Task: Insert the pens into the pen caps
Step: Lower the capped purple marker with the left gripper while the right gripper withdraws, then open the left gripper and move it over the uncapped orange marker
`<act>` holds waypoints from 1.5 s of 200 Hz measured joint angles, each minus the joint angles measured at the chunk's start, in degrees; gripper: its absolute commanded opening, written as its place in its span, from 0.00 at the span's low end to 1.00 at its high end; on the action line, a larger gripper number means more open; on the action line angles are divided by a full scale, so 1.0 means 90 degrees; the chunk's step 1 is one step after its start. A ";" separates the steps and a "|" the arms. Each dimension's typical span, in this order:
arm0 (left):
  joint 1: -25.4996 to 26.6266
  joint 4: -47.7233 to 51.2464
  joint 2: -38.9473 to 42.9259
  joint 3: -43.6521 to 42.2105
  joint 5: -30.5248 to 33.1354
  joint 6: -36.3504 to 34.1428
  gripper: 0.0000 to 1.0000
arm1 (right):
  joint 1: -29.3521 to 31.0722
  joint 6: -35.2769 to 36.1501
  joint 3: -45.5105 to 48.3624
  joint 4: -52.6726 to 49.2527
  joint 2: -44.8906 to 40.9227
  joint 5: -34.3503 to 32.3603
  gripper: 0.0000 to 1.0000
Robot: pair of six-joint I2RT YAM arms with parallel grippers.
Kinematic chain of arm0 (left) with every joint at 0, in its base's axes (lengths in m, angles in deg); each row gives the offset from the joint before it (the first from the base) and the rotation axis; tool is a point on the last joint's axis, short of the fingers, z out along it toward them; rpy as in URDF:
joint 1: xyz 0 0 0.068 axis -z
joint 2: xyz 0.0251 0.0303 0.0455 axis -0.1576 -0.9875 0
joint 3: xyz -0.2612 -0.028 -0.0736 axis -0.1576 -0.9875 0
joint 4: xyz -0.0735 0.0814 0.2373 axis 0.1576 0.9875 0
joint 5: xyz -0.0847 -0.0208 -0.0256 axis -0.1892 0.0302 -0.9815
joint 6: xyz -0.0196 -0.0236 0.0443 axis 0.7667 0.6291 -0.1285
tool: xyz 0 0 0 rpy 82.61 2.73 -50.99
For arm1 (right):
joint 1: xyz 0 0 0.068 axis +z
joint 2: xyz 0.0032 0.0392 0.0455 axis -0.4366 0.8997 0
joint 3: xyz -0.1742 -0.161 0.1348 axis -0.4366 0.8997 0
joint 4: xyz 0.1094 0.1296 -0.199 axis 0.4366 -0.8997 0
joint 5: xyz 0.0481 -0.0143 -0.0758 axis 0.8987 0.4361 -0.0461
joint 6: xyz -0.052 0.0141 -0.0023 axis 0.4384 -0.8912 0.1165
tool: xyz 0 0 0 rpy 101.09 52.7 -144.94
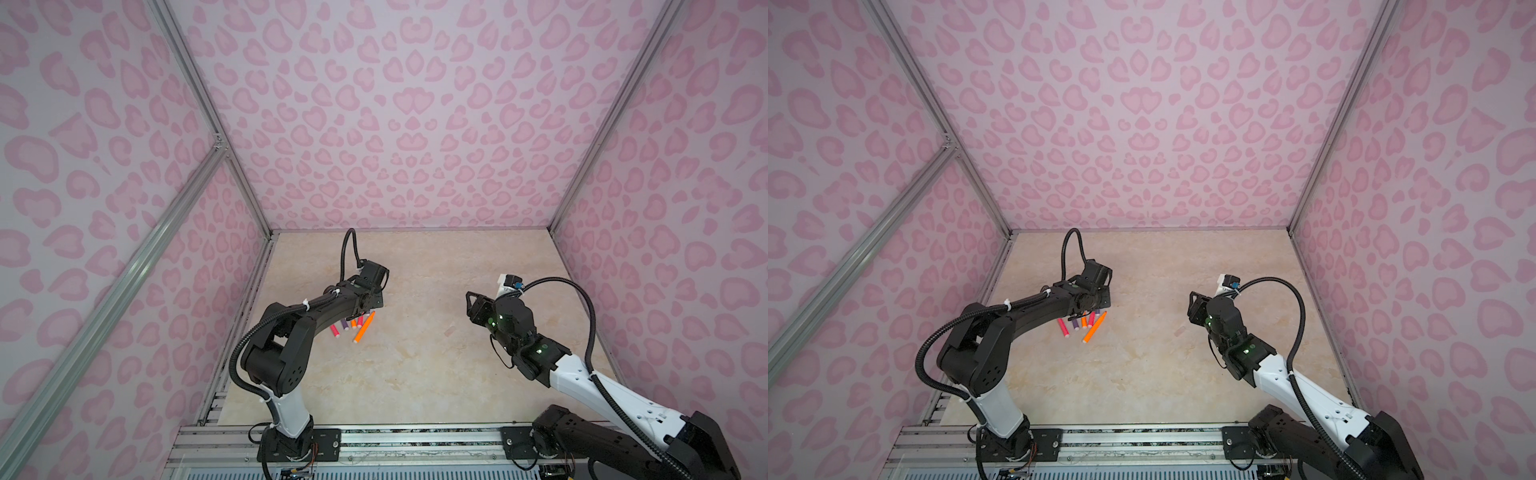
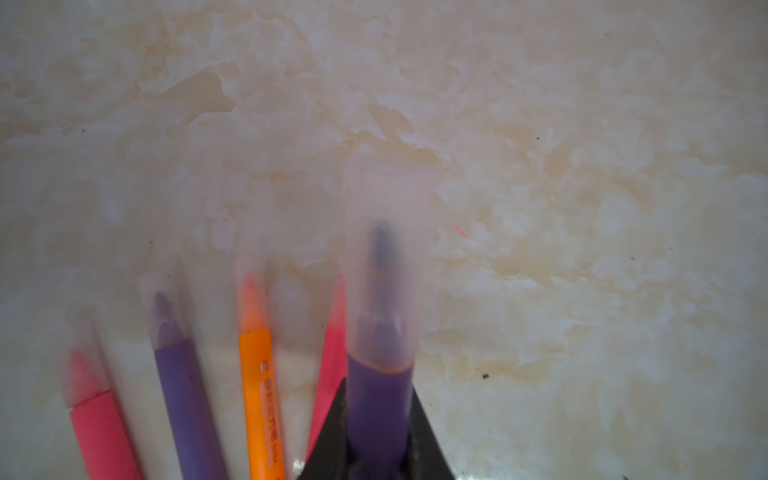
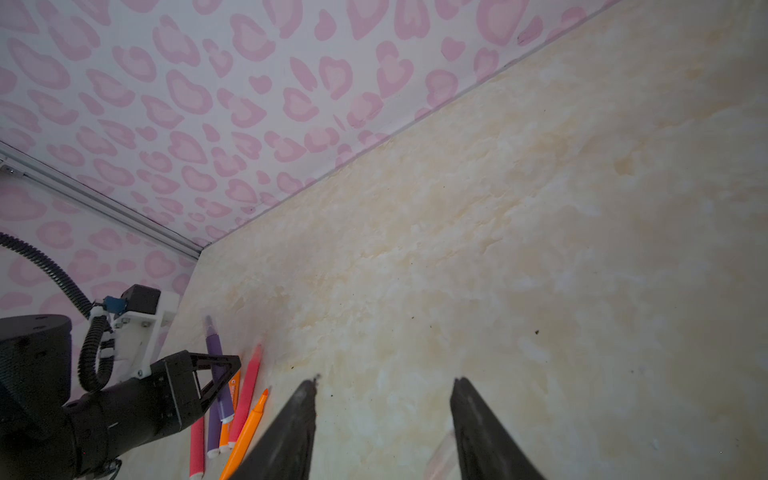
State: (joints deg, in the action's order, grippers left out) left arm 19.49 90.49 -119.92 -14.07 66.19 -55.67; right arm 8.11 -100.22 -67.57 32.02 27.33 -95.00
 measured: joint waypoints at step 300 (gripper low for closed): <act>0.0151 0.0228 0.0894 -0.1175 -0.1236 0.0012 0.42 | -0.0029 0.0211 0.0340 -0.0165 -0.1467 -0.0316 0.60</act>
State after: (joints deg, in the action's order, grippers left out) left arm 20.84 92.54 -111.88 -24.65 55.06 -55.56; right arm 7.85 -98.32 -64.51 30.53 14.13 -97.85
